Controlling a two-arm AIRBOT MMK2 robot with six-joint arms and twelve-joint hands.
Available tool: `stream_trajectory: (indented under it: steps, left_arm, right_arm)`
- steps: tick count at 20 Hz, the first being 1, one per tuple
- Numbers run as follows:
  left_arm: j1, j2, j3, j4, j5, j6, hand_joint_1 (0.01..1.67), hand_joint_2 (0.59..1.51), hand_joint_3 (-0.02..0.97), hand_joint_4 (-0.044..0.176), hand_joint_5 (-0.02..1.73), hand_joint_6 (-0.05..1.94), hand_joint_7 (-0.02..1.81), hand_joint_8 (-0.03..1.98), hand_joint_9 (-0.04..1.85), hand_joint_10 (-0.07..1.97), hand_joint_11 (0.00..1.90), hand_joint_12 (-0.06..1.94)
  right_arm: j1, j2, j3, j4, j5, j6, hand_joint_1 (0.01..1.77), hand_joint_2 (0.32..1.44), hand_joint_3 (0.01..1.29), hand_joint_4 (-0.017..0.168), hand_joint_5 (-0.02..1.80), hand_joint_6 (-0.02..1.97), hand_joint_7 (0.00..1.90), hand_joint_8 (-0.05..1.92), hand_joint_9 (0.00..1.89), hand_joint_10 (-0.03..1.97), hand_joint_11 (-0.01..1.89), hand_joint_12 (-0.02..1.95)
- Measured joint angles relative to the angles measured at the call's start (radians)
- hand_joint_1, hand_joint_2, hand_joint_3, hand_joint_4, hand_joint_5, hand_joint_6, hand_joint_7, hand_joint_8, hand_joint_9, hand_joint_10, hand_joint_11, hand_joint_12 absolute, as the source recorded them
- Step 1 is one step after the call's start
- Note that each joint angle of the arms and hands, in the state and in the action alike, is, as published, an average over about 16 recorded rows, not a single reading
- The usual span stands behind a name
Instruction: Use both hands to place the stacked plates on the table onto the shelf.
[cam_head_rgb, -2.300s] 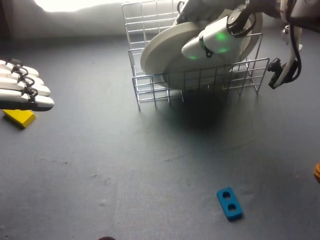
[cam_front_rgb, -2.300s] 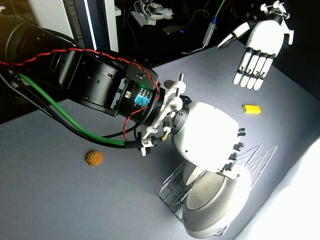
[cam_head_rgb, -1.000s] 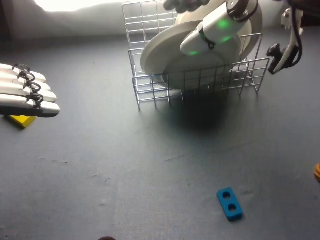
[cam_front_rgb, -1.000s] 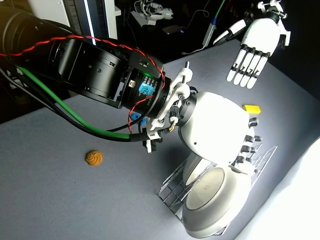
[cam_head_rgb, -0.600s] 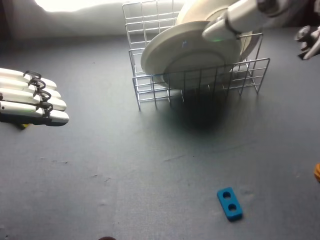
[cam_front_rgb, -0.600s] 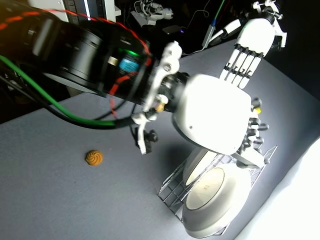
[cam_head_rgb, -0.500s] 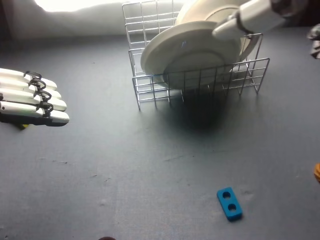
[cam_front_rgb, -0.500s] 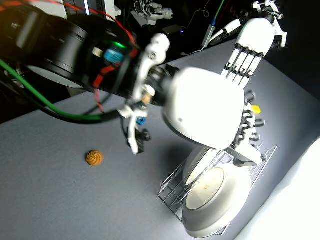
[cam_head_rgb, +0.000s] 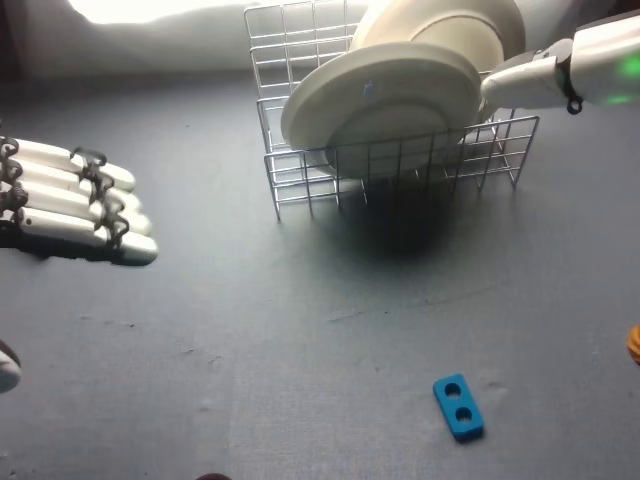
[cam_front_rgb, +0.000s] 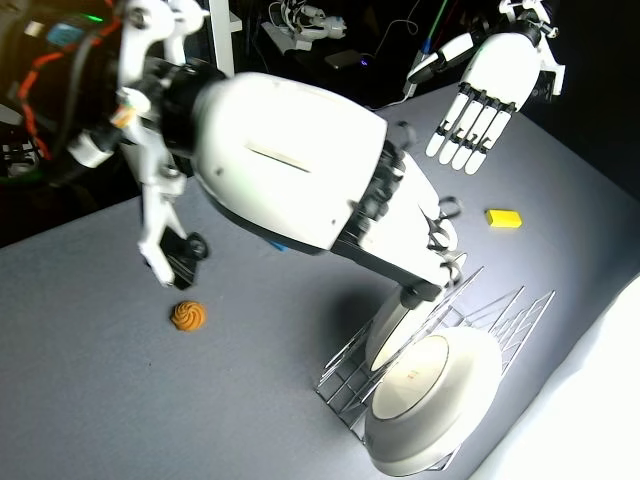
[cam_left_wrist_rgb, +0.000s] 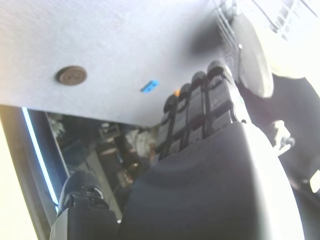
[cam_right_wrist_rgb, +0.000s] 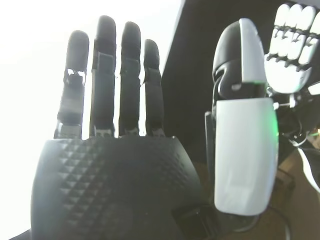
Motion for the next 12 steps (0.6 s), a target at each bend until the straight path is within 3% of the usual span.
stream_trajectory:
  steps: [3,5,12]
  left_arm:
    - [-0.006,0.002,-0.007,0.004,-0.003,-0.005,0.11,1.118,0.016,0.003,0.60,0.87,0.67,0.92,0.63,0.92,0.56,0.95]
    - [-0.008,0.003,-0.009,0.006,-0.003,-0.006,0.19,1.156,0.017,0.022,0.80,1.11,0.90,1.16,0.87,1.16,0.79,1.18]
    - [-0.009,0.004,-0.010,0.009,-0.006,-0.007,0.34,1.197,0.018,0.048,1.29,1.85,1.41,1.87,1.37,1.87,1.31,1.87]
  right_arm:
    - [-0.010,0.056,-0.047,-0.001,0.002,-0.012,0.63,0.97,0.02,0.001,0.79,0.46,0.92,0.45,0.89,0.48,0.54,1.37]
    - [-0.017,0.085,-0.073,-0.001,0.004,-0.019,0.59,1.01,0.02,0.022,0.89,0.70,1.03,0.69,1.02,0.72,0.73,1.46]
    - [-0.031,0.141,-0.116,-0.002,0.003,-0.029,0.51,1.06,0.02,0.049,1.08,1.19,1.23,1.19,1.23,1.23,1.11,1.66]
